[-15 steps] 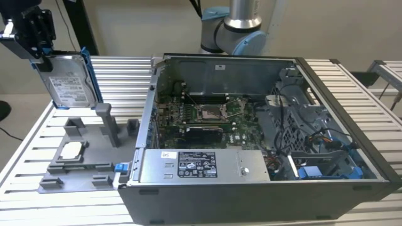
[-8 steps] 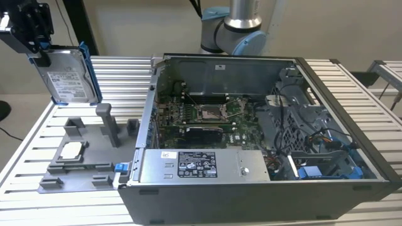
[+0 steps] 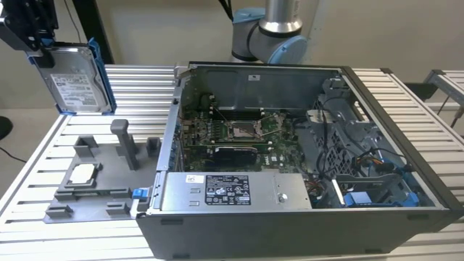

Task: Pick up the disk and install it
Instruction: 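Pick up the disk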

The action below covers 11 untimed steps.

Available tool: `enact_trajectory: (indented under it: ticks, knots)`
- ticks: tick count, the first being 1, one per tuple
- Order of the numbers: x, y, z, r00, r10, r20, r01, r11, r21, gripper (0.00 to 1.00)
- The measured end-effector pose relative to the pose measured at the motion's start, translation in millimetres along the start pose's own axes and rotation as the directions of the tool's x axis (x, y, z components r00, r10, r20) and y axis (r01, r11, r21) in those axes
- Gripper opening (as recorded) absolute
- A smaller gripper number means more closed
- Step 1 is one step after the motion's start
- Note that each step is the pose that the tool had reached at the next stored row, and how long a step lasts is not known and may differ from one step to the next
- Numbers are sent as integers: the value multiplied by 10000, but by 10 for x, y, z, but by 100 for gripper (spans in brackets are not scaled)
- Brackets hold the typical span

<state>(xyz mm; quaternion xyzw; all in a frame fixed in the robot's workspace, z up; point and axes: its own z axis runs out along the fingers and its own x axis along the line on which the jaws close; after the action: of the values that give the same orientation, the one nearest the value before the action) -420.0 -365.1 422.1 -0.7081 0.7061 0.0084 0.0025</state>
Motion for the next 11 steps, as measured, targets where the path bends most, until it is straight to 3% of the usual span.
enact_trajectory:
  ticks: [6,11]
  knots:
    - [-1,-13,-97,10000,-2,84,2,10000,21,0]
    - [10,-83,-152,9997,-2,226,2,10000,23,0]
